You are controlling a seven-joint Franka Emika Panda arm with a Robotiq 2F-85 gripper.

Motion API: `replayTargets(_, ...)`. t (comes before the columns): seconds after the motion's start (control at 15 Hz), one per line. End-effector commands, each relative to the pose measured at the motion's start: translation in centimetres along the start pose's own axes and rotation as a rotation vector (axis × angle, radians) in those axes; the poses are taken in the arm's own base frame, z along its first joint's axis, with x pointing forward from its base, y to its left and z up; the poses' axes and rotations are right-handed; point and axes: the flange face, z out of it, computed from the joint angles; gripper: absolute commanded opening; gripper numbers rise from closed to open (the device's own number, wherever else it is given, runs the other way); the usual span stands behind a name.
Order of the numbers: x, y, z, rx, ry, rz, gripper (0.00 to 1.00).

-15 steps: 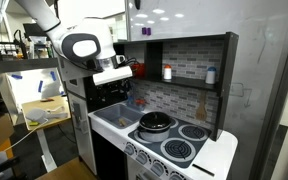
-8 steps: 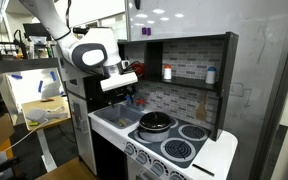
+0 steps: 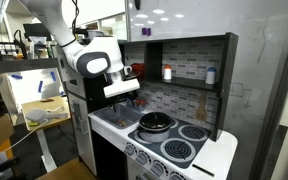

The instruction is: Remove the wooden spoon from the sink and put it on the stove

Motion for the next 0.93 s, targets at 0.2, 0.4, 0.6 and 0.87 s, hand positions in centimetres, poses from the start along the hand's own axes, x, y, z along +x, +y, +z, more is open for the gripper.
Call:
replayTargets(0.2, -0.25, 0.29, 1.17, -0.005, 0.008, -0.02, 1.0)
replayTargets(0.4, -0.29, 0.24, 1.34, -0.002, 0.006, -0.024, 1.0)
replayTargets(0.6, -0.19, 0.16, 1.46, -0.002, 0.005, -0.032, 0.86)
replayTargets(0.87, 0.07, 0.02, 1.75, 0.001, 0.002, -0.045, 0.56)
